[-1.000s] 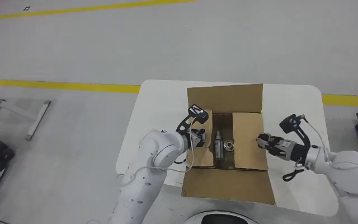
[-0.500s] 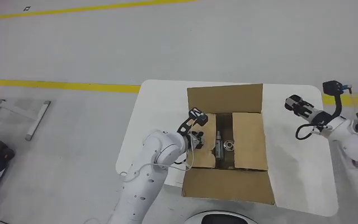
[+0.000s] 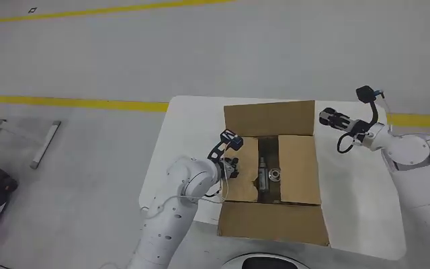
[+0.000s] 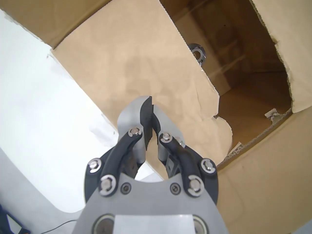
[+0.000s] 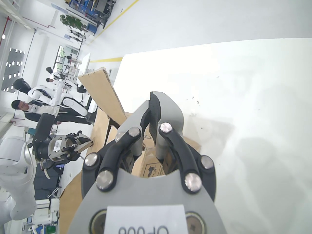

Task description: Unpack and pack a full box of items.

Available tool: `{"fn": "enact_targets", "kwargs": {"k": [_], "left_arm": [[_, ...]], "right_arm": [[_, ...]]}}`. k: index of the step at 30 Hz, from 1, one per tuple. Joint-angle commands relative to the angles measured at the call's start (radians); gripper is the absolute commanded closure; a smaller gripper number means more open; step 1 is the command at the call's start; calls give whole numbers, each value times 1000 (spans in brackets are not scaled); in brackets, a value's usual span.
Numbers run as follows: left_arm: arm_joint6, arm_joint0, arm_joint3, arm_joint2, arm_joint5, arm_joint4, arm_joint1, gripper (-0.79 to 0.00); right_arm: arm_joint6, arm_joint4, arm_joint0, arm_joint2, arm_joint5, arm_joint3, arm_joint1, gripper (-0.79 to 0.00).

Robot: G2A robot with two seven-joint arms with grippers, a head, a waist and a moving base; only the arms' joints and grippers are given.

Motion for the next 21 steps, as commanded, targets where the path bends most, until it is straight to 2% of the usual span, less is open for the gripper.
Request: {"fn": "enact_targets", "kwargs": {"k": [1,5,10,12,14,15,17,18,21], "left_arm": [[-3,0,0,0,0,0,2,0],[-1,-5,0,-3,1,0,4,0],[6,-14,0,-2,1,-8,6,0],[9,-17,3,0,0,-10,7,-28],[11,-19,5,1,1,-11,8,-95],[11,-20,5,0,1,-11,9,-206],[12,-22,4,-11,19,-22,10,-714],[9,-23,1,-15,25,-21,11,-785],[-4,-17,-12,-42,49,-57,15,-785]], "right_arm": [[19,10,33,-23,-12,33,-4,0],[30,30,73,-47,-74,58,-7,0],[71,91,74,-41,-153,70,-3,0],[108,115,78,-40,-177,77,-1,0],[130,119,79,-40,-190,87,3,0],[137,117,79,-40,-195,90,4,0],[132,137,74,-38,-219,89,5,0],[138,142,69,-38,-233,83,6,0],[161,143,47,-33,-296,40,13,0]]}}
